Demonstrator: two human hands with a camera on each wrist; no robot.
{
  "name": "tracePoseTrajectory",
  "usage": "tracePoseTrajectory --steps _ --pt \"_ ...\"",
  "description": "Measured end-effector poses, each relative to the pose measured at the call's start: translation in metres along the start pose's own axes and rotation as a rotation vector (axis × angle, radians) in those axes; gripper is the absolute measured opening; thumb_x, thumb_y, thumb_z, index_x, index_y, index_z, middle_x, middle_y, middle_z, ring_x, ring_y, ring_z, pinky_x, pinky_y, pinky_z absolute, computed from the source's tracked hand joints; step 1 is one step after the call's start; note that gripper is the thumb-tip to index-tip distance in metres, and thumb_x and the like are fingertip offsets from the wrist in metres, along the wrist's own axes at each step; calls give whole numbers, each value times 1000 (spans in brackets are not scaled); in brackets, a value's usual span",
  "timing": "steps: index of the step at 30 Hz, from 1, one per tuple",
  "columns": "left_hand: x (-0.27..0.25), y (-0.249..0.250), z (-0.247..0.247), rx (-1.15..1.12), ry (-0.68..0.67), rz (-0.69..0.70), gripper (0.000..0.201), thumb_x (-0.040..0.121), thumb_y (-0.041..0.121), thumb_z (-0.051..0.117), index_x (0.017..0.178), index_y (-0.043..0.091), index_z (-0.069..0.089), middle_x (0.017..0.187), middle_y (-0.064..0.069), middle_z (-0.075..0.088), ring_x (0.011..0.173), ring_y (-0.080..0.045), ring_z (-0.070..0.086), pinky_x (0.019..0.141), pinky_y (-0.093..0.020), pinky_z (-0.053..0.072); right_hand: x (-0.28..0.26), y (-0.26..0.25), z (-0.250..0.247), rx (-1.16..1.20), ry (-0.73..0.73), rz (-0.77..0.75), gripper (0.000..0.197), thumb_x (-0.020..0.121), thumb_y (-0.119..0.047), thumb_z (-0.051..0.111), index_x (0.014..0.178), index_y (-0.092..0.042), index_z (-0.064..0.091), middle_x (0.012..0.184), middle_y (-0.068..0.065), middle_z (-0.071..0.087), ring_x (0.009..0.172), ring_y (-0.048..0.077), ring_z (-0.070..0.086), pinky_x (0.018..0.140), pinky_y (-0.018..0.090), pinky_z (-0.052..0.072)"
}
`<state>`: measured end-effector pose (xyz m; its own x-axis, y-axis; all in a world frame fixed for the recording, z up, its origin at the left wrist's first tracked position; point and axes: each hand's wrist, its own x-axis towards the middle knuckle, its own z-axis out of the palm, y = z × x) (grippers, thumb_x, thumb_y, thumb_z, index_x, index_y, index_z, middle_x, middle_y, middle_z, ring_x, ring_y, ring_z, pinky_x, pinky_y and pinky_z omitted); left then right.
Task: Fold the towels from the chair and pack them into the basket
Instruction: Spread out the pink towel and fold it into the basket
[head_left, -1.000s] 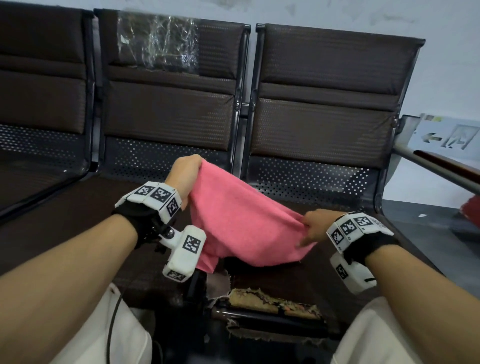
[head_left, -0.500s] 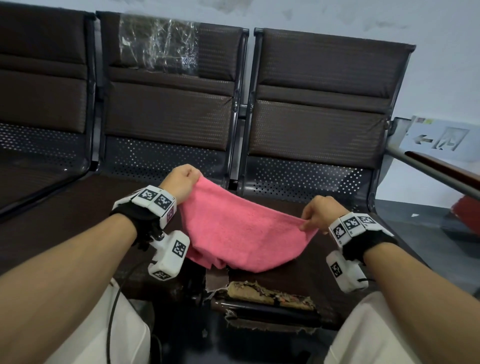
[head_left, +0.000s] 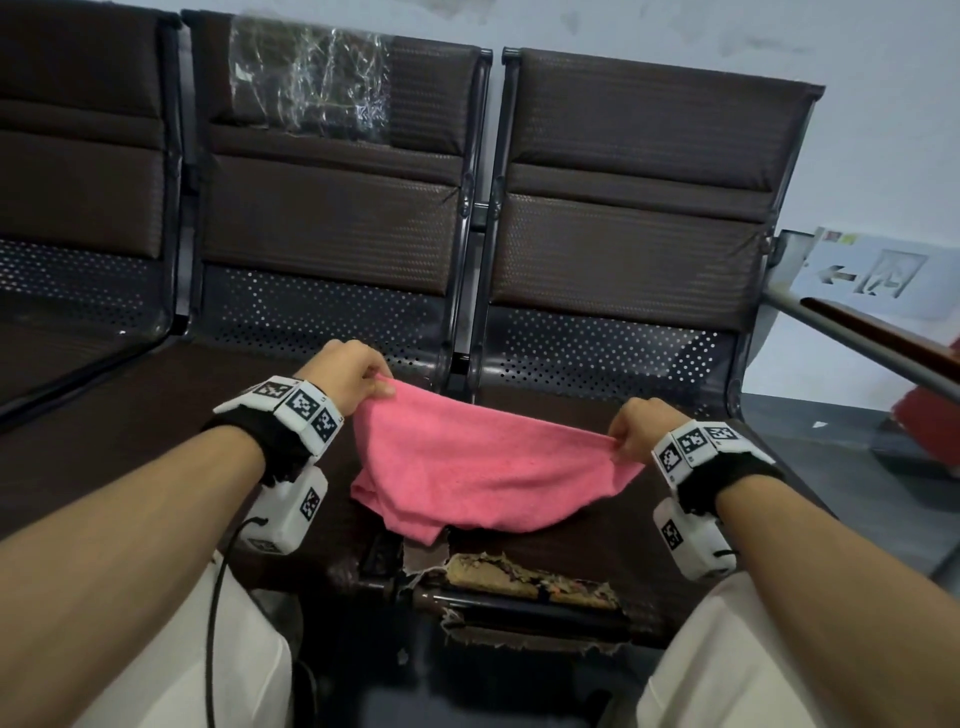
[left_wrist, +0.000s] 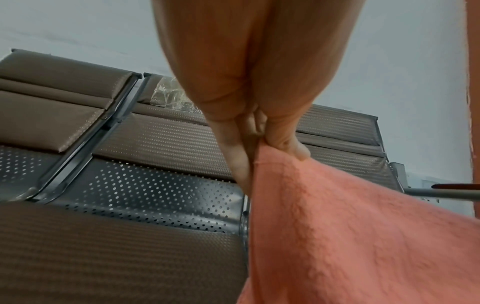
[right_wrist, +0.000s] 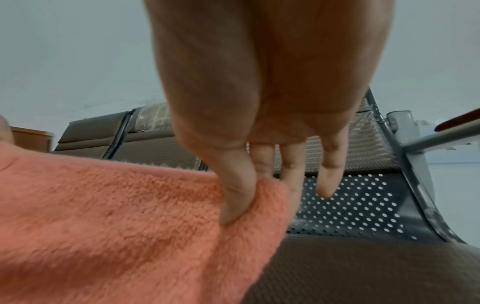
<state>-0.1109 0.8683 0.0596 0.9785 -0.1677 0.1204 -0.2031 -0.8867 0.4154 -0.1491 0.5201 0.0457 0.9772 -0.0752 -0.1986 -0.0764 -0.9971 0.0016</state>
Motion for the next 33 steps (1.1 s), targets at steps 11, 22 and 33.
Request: tracePoseTrajectory --steps 11,22,33 --pt "-21 59 -16 -420 406 80 12 93 24 52 86 16 59 83 3 59 84 -17 52 71 -24 32 -12 -3 -14 460 419 255 22 88 -7 51 108 -2 59 114 26 61 105 38 60 82 34 46" --pt "4 93 -105 -857 652 157 12 92 24 55 90 14 61 76 10 56 75 -8 52 73 -28 43 -42 -16 -146 1011 1126 211 18 91 -9 48 103 -6 61 109 16 66 105 29 59 82 22 34" --pt "38 35 -47 -718 528 -50 19 88 24 63 95 6 68 98 -16 69 83 -17 58 83 -35 49 -11 -9 -94 1089 974 306 19 90 -21 58 97 -11 72 99 9 70 100 28 61 80 24 39"
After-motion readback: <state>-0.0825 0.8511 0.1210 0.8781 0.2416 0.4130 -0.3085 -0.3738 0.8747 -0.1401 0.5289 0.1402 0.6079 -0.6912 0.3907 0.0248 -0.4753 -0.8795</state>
